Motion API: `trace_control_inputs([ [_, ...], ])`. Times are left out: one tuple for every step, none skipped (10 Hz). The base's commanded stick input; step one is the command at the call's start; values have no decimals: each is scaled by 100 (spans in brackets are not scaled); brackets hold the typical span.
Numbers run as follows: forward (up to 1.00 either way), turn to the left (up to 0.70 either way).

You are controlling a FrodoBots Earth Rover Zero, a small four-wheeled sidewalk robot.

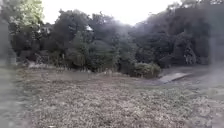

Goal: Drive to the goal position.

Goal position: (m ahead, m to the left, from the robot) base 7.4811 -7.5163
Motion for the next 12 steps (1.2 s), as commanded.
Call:
trace_control_inputs([
  [70, 0],
  [70, 0],
  [70, 0],
  [70, 0],
  [70, 0],
  [70, 0],
  [70, 0],
  [70, 0],
  [70, 0],
  [70, 0],
  [70, 0],
  [70, 0],
])
